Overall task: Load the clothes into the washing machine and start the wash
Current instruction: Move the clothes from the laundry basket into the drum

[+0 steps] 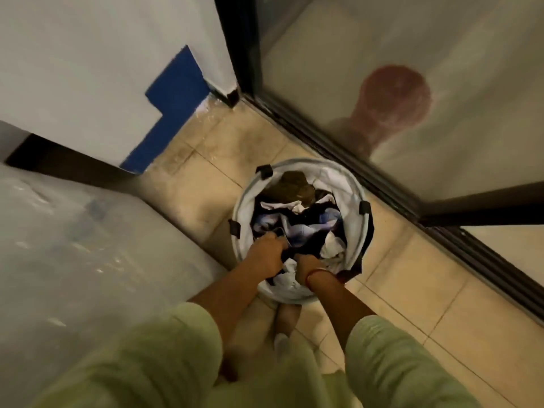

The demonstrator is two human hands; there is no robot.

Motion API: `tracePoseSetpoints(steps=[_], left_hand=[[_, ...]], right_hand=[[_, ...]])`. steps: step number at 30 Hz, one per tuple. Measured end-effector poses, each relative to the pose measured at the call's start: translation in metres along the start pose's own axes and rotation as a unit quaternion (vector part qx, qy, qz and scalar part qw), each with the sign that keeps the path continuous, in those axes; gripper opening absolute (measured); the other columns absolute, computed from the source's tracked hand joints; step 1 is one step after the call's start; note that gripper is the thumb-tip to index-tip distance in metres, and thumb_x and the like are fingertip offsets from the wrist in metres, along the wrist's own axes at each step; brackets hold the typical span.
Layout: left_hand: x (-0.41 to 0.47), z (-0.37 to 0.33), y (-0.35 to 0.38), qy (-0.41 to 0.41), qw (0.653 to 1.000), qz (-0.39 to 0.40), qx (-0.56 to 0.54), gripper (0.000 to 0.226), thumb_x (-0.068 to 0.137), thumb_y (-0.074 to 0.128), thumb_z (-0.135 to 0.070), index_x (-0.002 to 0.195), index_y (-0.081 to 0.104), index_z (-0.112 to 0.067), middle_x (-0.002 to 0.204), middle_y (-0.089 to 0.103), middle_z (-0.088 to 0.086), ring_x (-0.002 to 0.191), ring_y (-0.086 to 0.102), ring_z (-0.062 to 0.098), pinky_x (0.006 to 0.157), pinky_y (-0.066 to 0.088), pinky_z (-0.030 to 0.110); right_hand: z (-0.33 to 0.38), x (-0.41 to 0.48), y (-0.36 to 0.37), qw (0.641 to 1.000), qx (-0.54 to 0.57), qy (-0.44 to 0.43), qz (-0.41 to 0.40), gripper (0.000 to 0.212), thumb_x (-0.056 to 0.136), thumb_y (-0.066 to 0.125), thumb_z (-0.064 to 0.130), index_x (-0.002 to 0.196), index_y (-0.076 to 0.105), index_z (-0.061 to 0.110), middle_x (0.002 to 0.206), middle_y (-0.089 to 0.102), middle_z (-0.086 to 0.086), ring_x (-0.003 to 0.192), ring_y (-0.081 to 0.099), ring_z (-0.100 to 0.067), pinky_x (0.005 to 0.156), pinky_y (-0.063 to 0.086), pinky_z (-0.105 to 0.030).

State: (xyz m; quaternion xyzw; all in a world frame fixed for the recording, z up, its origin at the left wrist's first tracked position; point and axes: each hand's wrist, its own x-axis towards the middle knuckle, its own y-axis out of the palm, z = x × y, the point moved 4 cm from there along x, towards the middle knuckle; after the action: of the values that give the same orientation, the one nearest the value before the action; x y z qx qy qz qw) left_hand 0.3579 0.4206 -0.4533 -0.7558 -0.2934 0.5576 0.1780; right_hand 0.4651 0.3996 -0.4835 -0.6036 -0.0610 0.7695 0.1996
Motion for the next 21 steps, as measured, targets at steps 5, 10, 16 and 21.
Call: tracePoseSetpoints(steps=[5, 10, 16, 21], left_hand=[[0.02, 0.029, 0.076, 0.0, 0.998, 0.062, 0.003, 0.049, 0.086, 0.047, -0.006, 0.133, 0.047, -0.019, 0.135, 0.045, 0.011, 0.127, 0.042, 0.029, 0.11, 0.031, 0.036], [0.005, 0.037, 0.129, 0.002, 0.996, 0.074, -0.051, 0.05, 0.084, 0.05, -0.004, 0.131, 0.05, -0.021, 0.139, 0.042, 0.003, 0.131, 0.04, 0.02, 0.11, 0.03, 0.026], [-0.005, 0.03, 0.136, -0.013, 0.99, 0.08, -0.112, 0.04, 0.089, 0.053, -0.013, 0.128, 0.051, -0.02, 0.137, 0.042, 0.004, 0.127, 0.044, 0.022, 0.108, 0.035, 0.032], [-0.01, 0.016, 0.097, -0.052, 0.964, 0.01, -0.26, 0.046, 0.087, 0.056, -0.007, 0.132, 0.044, -0.011, 0.134, 0.048, 0.011, 0.126, 0.047, 0.026, 0.102, 0.037, 0.029]], right_hand=[[-0.023, 0.068, 0.061, 0.995, -0.08, 0.024, 0.057, 0.052, 0.098, 0.035, 0.013, 0.148, 0.021, 0.02, 0.155, 0.02, -0.013, 0.138, 0.029, -0.036, 0.111, 0.029, -0.049], [-0.043, 0.087, 0.096, 0.998, -0.038, 0.023, 0.053, 0.048, 0.102, 0.033, 0.015, 0.147, 0.022, 0.005, 0.154, 0.019, -0.018, 0.142, 0.022, -0.033, 0.113, 0.018, -0.035], [-0.045, 0.069, 0.098, 0.991, -0.134, -0.003, 0.002, 0.036, 0.099, 0.031, 0.01, 0.126, 0.055, 0.005, 0.132, 0.053, -0.015, 0.12, 0.053, -0.032, 0.098, 0.043, -0.04], [-0.037, 0.014, 0.036, 0.958, 0.022, -0.077, -0.275, 0.031, 0.093, 0.037, 0.023, 0.113, 0.054, 0.005, 0.115, 0.052, -0.018, 0.095, 0.057, -0.037, 0.077, 0.045, -0.04]])
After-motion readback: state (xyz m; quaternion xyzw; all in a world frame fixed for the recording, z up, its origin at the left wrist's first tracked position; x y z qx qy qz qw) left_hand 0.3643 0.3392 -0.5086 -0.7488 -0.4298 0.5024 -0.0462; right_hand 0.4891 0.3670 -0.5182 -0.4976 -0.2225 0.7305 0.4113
